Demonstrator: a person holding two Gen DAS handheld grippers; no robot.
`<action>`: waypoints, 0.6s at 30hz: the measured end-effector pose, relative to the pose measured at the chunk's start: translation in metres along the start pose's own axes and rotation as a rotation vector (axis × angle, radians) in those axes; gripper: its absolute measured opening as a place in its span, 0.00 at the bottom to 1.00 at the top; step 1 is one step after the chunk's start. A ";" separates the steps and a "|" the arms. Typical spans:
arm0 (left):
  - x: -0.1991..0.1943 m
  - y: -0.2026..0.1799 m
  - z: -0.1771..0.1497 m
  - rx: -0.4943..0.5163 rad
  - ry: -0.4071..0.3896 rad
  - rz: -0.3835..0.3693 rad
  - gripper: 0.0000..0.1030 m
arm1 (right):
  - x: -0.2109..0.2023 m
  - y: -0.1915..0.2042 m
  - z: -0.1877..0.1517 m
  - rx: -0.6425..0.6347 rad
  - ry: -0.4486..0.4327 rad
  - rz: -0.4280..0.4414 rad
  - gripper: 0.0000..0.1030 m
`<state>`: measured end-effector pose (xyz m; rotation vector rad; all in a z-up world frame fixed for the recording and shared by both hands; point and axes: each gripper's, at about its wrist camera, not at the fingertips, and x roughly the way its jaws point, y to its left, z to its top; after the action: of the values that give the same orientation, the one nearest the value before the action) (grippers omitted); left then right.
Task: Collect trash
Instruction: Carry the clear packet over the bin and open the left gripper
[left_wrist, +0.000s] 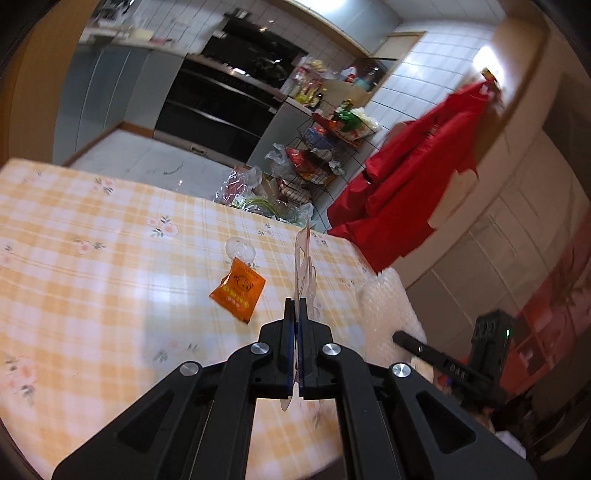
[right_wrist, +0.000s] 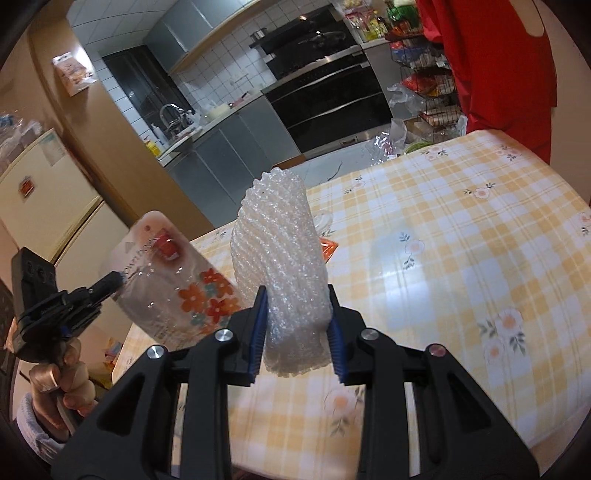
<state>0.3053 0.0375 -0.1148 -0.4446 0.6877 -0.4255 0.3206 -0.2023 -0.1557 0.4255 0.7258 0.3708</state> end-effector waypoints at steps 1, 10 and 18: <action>-0.014 -0.006 -0.006 0.020 0.000 0.003 0.01 | -0.010 0.005 -0.005 -0.003 -0.005 0.005 0.31; -0.090 -0.030 -0.068 0.051 0.031 0.001 0.01 | -0.069 0.035 -0.045 -0.041 -0.021 0.016 0.31; -0.130 -0.043 -0.132 0.067 0.063 0.036 0.02 | -0.106 0.049 -0.084 -0.071 -0.018 0.011 0.31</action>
<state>0.1152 0.0355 -0.1176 -0.3559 0.7391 -0.4290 0.1800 -0.1892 -0.1288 0.3657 0.6914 0.4018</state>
